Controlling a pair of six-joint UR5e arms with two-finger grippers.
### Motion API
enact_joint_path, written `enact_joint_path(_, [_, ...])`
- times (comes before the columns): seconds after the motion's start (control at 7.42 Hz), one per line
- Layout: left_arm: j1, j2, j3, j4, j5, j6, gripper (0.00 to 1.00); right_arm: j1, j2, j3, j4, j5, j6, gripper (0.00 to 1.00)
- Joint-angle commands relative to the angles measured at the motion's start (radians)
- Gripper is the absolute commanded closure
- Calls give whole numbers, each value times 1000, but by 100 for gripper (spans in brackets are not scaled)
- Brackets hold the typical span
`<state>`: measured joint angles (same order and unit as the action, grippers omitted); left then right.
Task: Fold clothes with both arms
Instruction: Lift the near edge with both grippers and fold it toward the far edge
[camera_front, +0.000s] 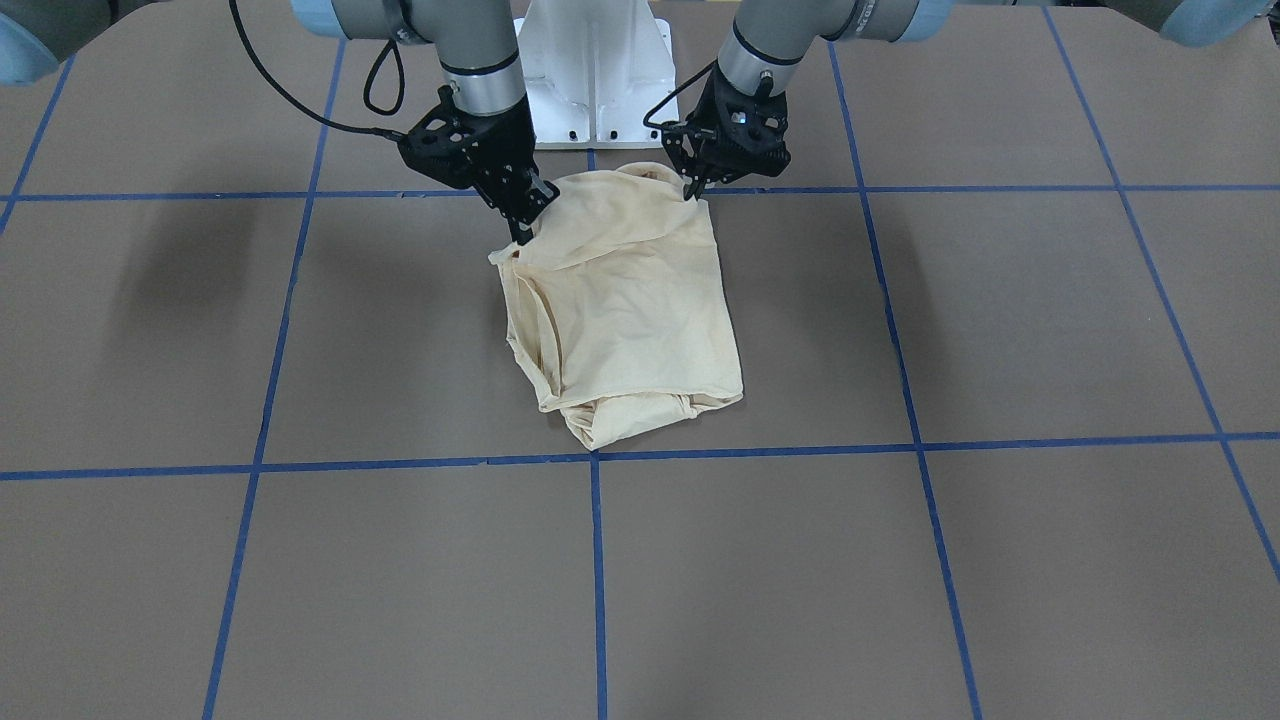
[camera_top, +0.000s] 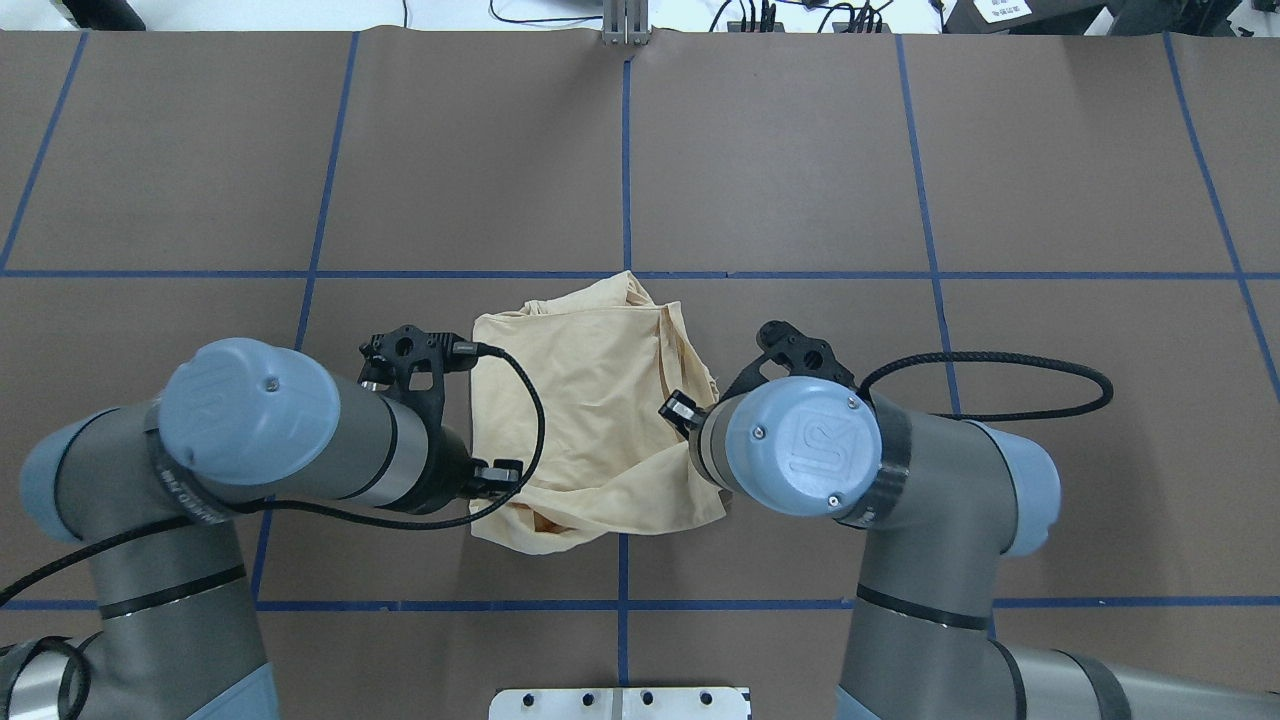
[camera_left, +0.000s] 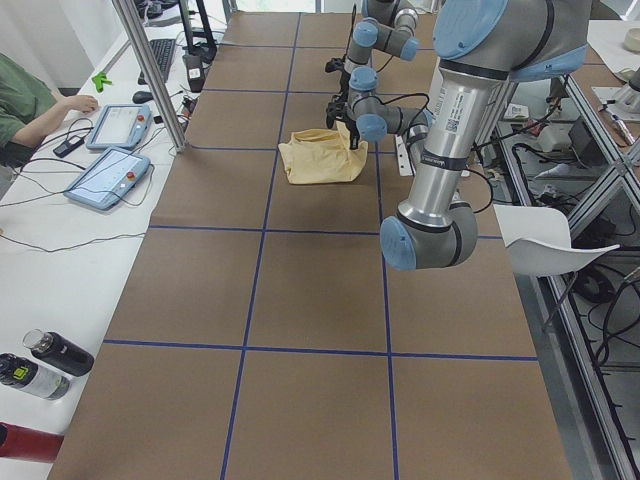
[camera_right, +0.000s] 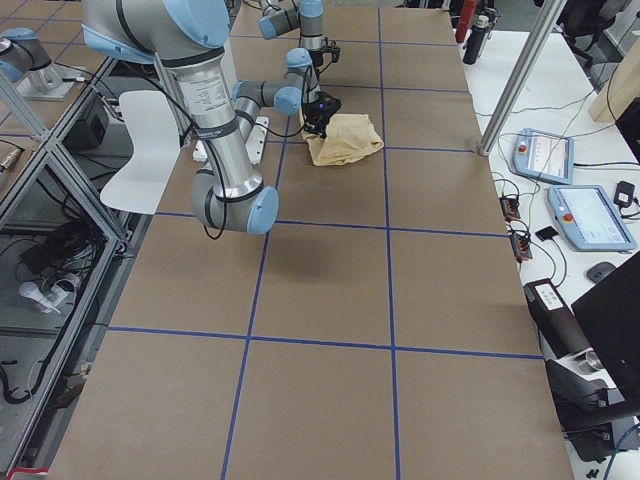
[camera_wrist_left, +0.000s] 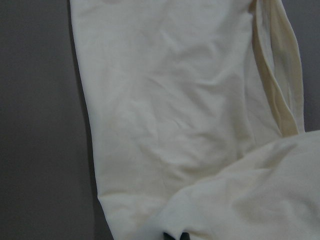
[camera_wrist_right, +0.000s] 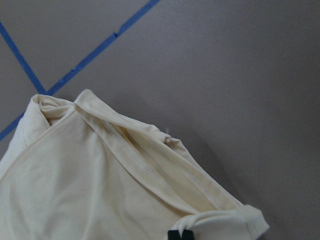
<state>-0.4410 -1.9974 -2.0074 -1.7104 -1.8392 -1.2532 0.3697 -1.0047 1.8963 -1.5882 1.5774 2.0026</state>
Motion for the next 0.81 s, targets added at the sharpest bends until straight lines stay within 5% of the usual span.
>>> enact_joint_path(0.0, [-109, -29, 41, 8, 17, 86, 100, 87, 67, -86, 39, 7, -34, 100])
enact_joint_path(0.67, [-157, -139, 293, -12, 110, 162, 100, 164, 176, -323, 101, 10, -105, 100])
